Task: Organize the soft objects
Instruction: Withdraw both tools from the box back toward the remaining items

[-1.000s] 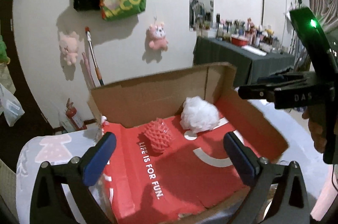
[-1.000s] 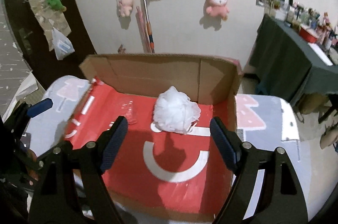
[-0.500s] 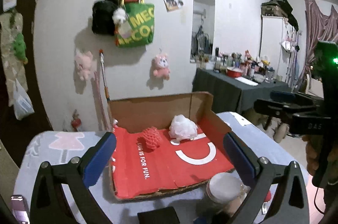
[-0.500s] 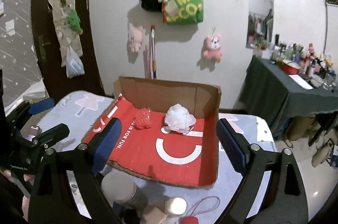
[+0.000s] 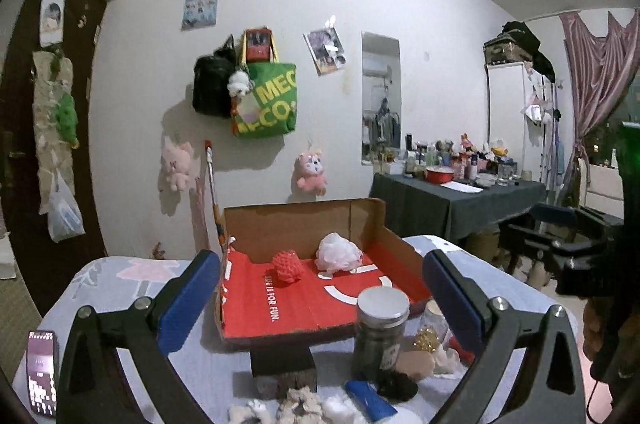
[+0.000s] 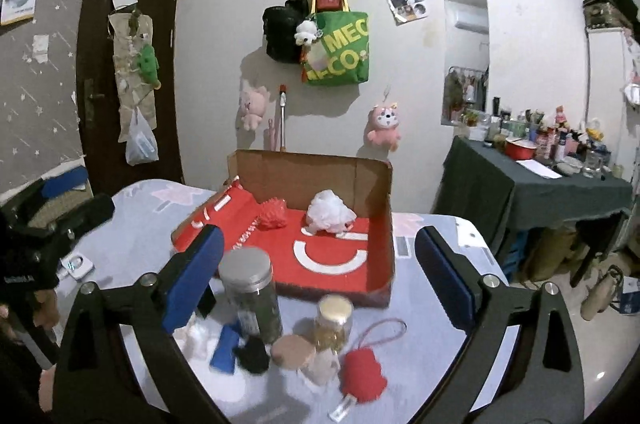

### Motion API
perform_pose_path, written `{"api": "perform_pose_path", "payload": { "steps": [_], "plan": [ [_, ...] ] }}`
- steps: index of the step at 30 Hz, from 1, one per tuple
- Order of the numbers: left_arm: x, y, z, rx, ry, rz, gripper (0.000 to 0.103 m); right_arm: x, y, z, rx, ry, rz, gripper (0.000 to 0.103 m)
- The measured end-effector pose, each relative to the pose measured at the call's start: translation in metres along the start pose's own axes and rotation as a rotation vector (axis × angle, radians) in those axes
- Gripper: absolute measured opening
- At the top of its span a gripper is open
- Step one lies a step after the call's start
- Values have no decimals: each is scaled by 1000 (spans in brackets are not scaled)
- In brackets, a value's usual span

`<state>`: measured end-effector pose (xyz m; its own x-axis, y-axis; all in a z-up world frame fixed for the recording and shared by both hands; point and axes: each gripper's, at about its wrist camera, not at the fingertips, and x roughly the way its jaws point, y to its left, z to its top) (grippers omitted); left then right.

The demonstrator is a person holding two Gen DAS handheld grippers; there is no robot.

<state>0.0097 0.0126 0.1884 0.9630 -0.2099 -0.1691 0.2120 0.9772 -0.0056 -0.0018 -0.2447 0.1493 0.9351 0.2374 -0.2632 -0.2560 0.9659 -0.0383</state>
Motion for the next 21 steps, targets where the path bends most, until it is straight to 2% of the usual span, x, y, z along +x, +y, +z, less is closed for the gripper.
{"api": "perform_pose_path", "payload": {
  "steps": [6, 12, 16, 21],
  "plan": [
    [-18, -12, -35, -15, -2, -12, 103, -20, 6, -50, 26, -31, -52, 98],
    [-20, -17, -73, -28, 38, 3, 103, -20, 11, -97, 43, -8, -70, 98],
    [-9, -11, -102, -66, 112, -5, 103, -9, 12, -121, 77, 33, -62, 98],
    [5, -3, -135, -73, 191, 33, 103, 12, 16, -156, 96, 95, -74, 98]
  ]
}}
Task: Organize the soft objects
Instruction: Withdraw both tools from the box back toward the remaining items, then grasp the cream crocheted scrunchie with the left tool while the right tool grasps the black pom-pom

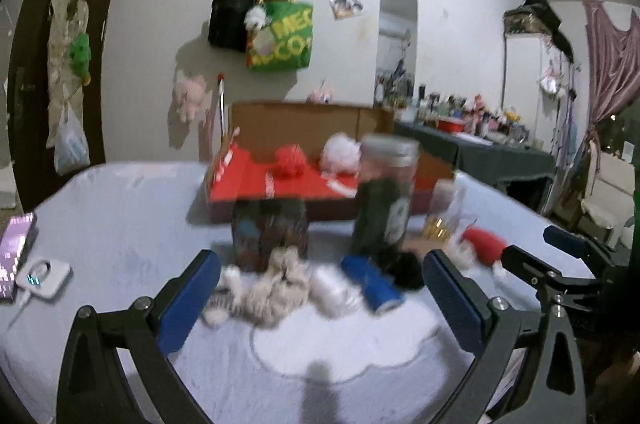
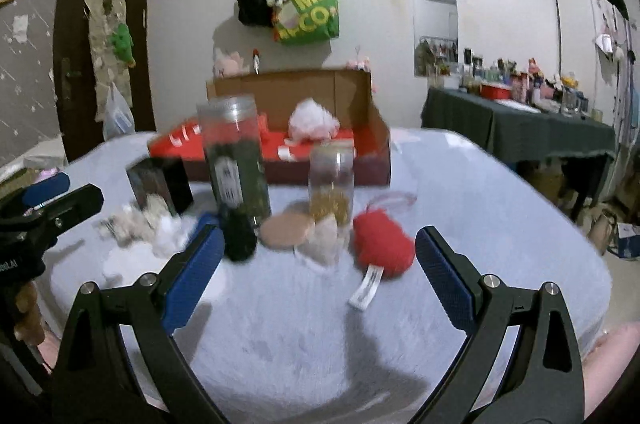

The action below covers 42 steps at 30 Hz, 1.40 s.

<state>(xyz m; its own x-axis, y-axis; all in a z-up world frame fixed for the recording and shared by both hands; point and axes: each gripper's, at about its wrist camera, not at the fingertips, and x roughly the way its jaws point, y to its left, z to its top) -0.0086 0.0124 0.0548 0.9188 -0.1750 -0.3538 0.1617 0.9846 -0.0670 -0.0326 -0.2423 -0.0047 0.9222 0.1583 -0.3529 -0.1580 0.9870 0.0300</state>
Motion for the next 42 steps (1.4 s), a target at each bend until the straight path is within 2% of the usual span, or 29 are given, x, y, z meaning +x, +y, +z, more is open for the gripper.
{"api": "perform_pose_path", "payload": {
  "steps": [4, 6, 19, 24, 28, 31, 33, 35, 39, 42],
  "plan": [
    [17, 11, -19, -18, 77, 8, 103, 23, -1, -20, 38, 80, 17, 98],
    [20, 14, -22, -13, 88, 19, 103, 29, -3, -24, 53, 96, 23, 98],
    [31, 47, -12, -49, 146, 27, 103, 54, 9, -12, 33, 138, 62, 98],
    [34, 51, -3, -13, 157, -4, 102, 66, 18, -1, 18, 163, 120, 98],
    [38, 45, 5, 68, 167, -16, 95, 76, 28, 8, -12, 183, 160, 97],
    [44, 42, 10, 113, 190, -42, 88, 82, 32, 14, -20, 197, 181, 92],
    [49, 42, 12, 126, 213, -64, 87, 87, 32, 17, -19, 216, 196, 80],
    [56, 42, 14, 139, 238, -80, 81, 94, 32, 18, -12, 247, 220, 72],
    [66, 40, 13, 178, 287, -89, 77, 100, 34, 20, -20, 268, 243, 69],
    [74, 37, 9, 206, 331, -112, 64, 102, 39, 20, -52, 281, 256, 58]
  ]
}}
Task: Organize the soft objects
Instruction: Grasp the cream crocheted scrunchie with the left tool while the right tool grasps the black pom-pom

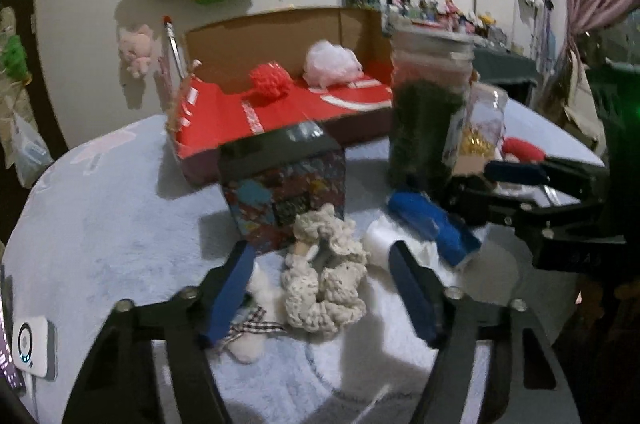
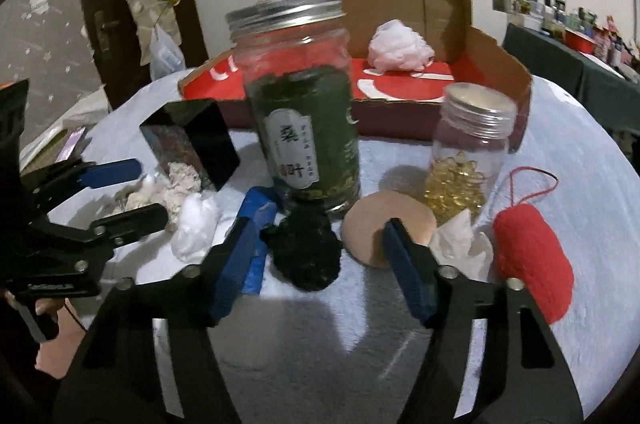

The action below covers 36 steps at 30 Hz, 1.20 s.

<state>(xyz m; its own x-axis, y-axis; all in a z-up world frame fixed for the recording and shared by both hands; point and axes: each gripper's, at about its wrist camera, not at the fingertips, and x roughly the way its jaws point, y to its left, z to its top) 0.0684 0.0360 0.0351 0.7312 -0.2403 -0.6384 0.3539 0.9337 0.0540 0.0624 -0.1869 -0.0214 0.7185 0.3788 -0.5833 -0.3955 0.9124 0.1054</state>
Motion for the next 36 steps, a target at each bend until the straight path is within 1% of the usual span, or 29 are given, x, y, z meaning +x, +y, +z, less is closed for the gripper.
{"api": "perform_pose_path", "payload": {
  "steps": [1, 2, 3, 4, 5, 7, 10, 12, 14, 18, 21, 28, 36],
  "plan": [
    [4, -1, -1, 10, 20, -4, 52, 2, 2, -1, -12, 12, 0, 51],
    [9, -2, -2, 20, 44, -10, 35, 4, 2, -1, -23, 19, 2, 38],
    [12, -2, -3, 23, 60, -16, 34, 5, 4, -2, -35, 26, 10, 30],
    [12, -1, -5, 19, 55, -18, 34, 7, 5, -3, -40, 38, 24, 28],
    [11, -1, -4, 17, 51, -22, 29, 7, 5, -4, -42, 39, 27, 25],
    [7, -1, -3, 12, 45, -22, 27, 2, 5, -5, -53, 24, 28, 24],
    [-2, -2, 1, -14, 32, -34, 25, -7, 5, -3, -60, 8, 30, 24],
    [-9, -6, 4, -7, 10, -21, 25, -14, 3, -2, -52, -1, 40, 24],
    [-18, -10, 8, -13, -15, -32, 25, -21, 0, 1, -48, -13, 42, 24],
    [-30, -17, 18, -43, -52, -99, 25, -30, -5, 8, -36, -25, 66, 24],
    [-29, -24, 22, -49, -62, -136, 25, -34, -5, 11, -46, -32, 71, 24],
    [-18, -35, 26, -65, -50, -190, 25, -37, -7, 13, -45, -31, 92, 24],
    [-15, -35, 28, -70, -46, -188, 25, -36, -11, 12, -32, -27, 90, 24]
  ]
}}
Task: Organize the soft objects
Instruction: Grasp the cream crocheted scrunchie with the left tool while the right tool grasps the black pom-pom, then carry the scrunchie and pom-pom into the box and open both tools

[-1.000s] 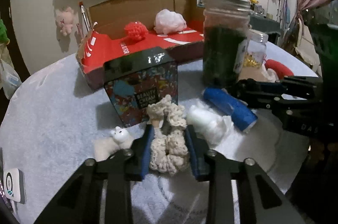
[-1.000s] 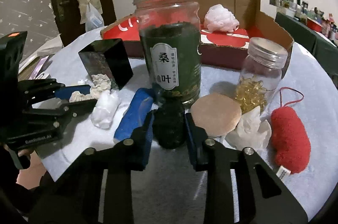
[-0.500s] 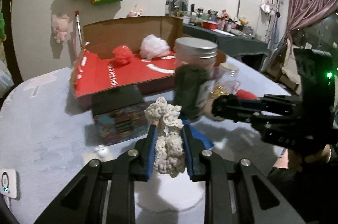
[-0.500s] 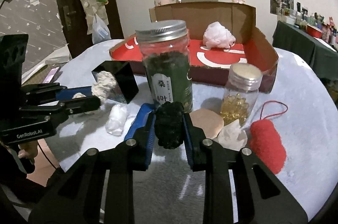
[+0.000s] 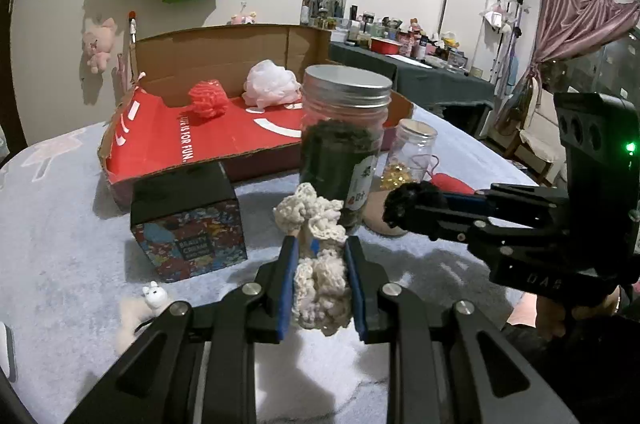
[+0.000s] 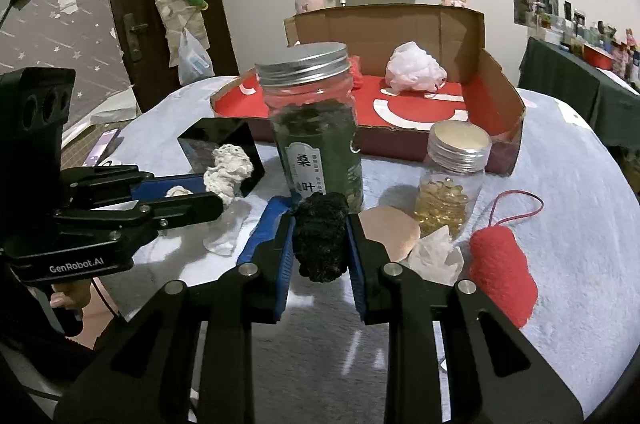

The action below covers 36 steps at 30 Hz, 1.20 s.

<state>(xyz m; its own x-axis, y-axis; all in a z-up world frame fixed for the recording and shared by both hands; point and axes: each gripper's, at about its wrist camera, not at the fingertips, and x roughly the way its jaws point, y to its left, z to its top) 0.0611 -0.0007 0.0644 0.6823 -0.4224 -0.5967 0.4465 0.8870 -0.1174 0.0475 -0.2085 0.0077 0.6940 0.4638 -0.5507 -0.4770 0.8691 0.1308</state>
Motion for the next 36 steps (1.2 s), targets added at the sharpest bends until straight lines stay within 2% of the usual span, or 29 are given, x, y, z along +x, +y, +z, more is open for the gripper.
{"api": "perform_pose_path", "payload": {
  "steps": [6, 13, 17, 25, 32, 36],
  "plan": [
    [-9, 13, -3, -15, 0, 42, 25, -4, -11, -3, 21, 5, -16, 24],
    [-25, 46, -9, -62, 19, 96, 25, -13, -34, -5, 69, 13, -35, 24],
    [-34, 64, -15, -97, 32, 103, 25, -18, -46, -7, 94, 21, -39, 24],
    [-40, 96, -18, -115, 39, 180, 25, -25, -72, -8, 131, 35, -67, 24],
    [-24, 123, -6, -77, 37, 175, 25, -22, -98, -2, 161, 47, -86, 24],
    [-16, 135, 6, -53, 40, 142, 25, -18, -109, 7, 147, 52, -98, 24]
  ]
}}
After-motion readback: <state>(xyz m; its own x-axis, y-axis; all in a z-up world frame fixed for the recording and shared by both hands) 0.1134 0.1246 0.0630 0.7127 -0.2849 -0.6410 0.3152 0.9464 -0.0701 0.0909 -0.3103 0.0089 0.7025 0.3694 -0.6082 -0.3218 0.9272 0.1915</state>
